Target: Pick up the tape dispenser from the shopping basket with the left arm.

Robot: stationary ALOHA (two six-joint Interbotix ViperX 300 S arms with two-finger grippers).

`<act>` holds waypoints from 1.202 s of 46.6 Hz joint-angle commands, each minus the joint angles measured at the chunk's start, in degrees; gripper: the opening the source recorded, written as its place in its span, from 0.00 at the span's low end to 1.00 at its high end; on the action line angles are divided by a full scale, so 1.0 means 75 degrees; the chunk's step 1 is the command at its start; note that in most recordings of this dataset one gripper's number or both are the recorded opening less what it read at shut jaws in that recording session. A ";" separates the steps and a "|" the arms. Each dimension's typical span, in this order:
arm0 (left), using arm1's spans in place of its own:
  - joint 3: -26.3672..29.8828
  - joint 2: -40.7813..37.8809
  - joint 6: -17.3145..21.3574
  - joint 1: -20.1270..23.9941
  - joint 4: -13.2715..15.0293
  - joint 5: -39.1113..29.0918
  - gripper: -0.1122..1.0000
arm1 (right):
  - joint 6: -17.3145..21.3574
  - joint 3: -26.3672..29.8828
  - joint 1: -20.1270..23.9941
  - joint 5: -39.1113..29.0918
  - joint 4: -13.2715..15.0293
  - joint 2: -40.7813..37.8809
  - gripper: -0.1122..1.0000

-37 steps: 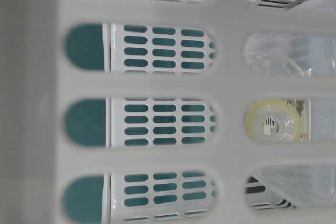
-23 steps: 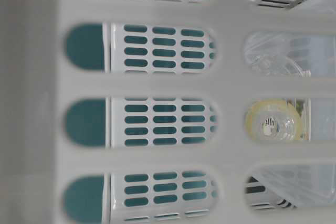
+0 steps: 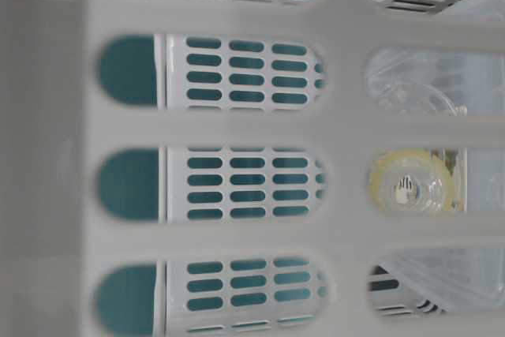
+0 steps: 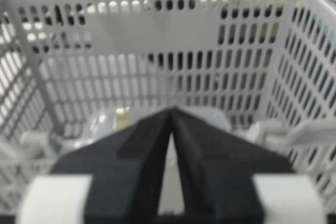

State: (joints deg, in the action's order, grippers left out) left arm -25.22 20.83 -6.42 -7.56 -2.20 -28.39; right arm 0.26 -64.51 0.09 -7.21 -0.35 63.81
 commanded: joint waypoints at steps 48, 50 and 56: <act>0.2004 -0.3762 -0.0715 -0.0258 -0.0035 -0.2332 0.89 | 0.0352 0.0117 0.0023 0.0070 -0.0023 0.0070 0.78; 0.2004 -0.3844 -0.0703 -0.0246 -0.0035 -0.2332 0.88 | 0.0352 0.0105 0.0023 0.0070 -0.0023 0.0070 0.78; 0.2074 -0.3902 -0.0656 -0.0246 -0.0035 -0.2332 0.84 | 0.0352 0.0082 0.0023 0.0070 -0.0023 0.0082 0.78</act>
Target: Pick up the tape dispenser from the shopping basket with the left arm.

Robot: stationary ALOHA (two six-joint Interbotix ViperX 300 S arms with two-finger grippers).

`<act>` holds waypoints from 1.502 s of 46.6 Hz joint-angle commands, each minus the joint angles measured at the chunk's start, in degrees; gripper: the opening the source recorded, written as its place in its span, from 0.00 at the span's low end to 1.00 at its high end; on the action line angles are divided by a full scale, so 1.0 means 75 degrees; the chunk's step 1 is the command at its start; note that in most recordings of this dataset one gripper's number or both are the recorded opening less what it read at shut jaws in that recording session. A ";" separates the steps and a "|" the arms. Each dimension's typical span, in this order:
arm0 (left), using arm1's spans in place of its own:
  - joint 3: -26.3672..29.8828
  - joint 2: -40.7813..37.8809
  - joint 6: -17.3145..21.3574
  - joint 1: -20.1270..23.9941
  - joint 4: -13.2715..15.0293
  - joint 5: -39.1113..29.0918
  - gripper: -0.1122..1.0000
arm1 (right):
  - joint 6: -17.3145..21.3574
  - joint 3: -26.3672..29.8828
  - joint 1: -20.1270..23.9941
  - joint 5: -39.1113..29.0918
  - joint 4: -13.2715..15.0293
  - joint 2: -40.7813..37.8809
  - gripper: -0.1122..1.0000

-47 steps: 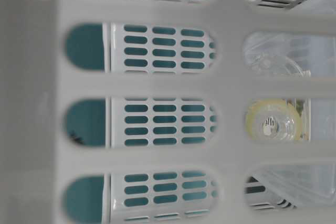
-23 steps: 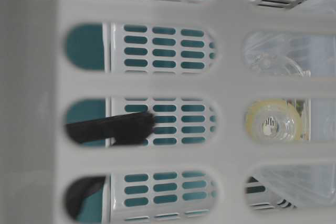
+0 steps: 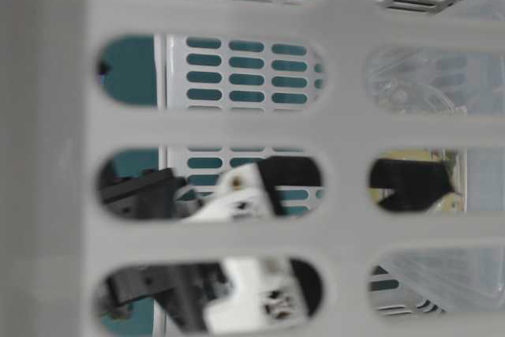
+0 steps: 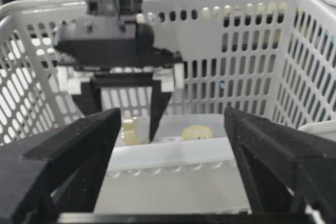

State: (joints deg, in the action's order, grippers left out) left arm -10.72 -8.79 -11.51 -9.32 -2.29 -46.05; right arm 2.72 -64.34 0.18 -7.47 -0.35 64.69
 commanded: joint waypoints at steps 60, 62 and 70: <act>0.5672 0.0023 0.0668 0.0316 -0.0023 -0.5461 0.36 | 0.0023 -0.0047 0.0023 0.0293 -0.0023 0.0176 0.78; 0.5613 0.0047 0.0645 0.0340 -0.0035 -0.5449 0.35 | 0.0023 -0.0047 0.0023 0.0293 -0.0023 0.0176 0.78; 0.4723 0.0387 0.0598 0.0363 -0.0035 -0.4898 0.35 | 0.0035 -0.0047 0.0070 0.0293 -0.0023 0.0176 0.78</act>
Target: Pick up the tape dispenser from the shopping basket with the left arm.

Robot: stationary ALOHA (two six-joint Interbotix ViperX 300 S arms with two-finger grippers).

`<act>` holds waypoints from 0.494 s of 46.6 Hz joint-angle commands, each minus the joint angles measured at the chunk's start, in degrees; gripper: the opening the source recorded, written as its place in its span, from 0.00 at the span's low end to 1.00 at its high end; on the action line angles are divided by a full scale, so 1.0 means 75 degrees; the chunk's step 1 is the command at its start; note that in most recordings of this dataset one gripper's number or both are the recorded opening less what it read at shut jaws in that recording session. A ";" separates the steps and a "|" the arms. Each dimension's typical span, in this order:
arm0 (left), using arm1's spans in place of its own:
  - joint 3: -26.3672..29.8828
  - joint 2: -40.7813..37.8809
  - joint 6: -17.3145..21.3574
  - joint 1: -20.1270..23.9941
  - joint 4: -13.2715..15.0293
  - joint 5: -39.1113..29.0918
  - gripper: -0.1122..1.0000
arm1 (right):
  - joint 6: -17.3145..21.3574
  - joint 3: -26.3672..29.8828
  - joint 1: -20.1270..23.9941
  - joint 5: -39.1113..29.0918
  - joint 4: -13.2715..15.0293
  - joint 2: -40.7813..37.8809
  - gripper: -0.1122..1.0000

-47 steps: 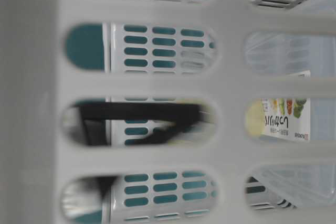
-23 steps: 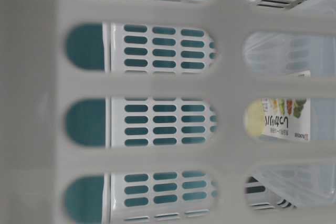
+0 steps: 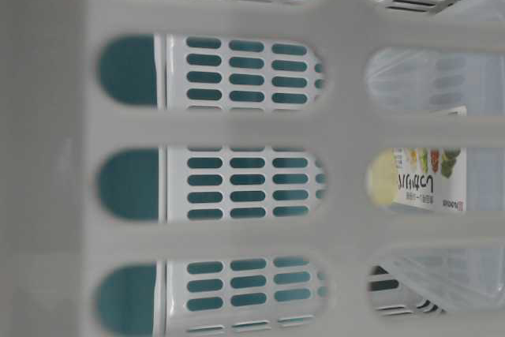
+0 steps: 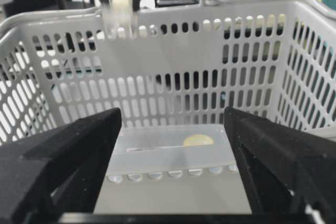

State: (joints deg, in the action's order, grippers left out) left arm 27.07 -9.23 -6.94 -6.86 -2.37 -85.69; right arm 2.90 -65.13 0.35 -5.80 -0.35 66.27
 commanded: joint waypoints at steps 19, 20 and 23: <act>-0.2039 0.1254 -0.0012 0.0047 -0.0023 0.1980 0.35 | 0.0000 0.0023 0.0094 0.0070 -0.0023 -0.0023 0.78; -0.2039 0.1242 -0.0012 0.0047 -0.0023 0.1980 0.35 | 0.0012 0.0023 0.0105 0.0070 -0.0023 -0.0023 0.78; -0.2027 0.1242 -0.0012 0.0047 -0.0023 0.1980 0.35 | 0.0012 0.0023 0.0105 0.0070 -0.0023 -0.0023 0.78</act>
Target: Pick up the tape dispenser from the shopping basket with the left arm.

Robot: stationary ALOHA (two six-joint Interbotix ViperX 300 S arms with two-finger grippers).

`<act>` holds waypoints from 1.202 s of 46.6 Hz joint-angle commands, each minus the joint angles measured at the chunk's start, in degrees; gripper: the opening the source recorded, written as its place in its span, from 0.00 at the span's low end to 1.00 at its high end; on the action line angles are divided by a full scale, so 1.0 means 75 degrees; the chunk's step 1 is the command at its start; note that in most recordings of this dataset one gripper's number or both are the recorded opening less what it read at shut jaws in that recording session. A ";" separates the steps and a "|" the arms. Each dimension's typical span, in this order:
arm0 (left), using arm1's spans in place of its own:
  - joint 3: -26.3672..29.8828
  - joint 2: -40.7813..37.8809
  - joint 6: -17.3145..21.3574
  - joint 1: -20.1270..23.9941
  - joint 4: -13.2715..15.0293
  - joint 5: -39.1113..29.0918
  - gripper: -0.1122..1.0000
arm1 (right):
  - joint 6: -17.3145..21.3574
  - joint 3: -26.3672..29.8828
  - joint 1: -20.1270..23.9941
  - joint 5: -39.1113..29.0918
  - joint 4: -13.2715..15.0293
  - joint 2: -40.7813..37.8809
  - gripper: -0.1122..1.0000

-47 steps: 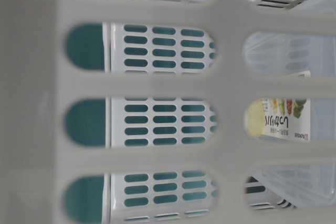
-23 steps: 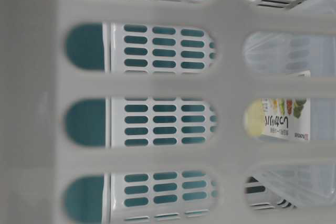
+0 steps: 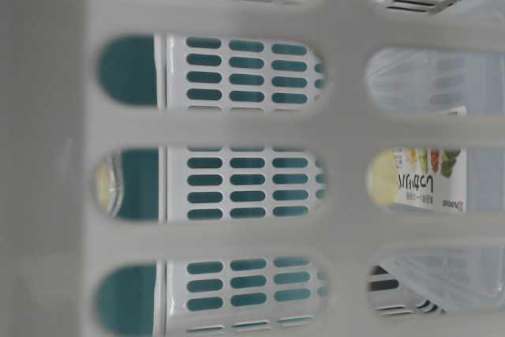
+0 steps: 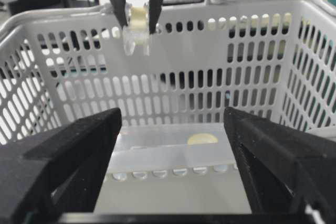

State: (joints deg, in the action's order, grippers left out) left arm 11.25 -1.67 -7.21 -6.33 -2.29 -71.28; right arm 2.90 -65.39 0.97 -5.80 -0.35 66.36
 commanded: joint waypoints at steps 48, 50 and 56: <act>0.0000 0.0129 0.0070 -0.0059 -0.0035 0.0293 0.35 | -0.0023 -0.0059 0.0012 0.0070 -0.0023 -0.0035 0.78; 0.0000 0.0129 0.0070 -0.0059 -0.0035 0.0305 0.35 | 0.0000 -0.0059 0.0012 0.0070 -0.0023 -0.0035 0.78; -0.0035 0.0129 0.0070 -0.0059 -0.0035 0.0305 0.35 | 0.0000 -0.0070 0.0023 0.0070 -0.0023 -0.0035 0.78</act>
State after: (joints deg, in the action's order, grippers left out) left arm 10.55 -1.76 -6.68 -6.59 -2.37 -69.43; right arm 2.90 -66.27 0.97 -5.80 -0.35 66.45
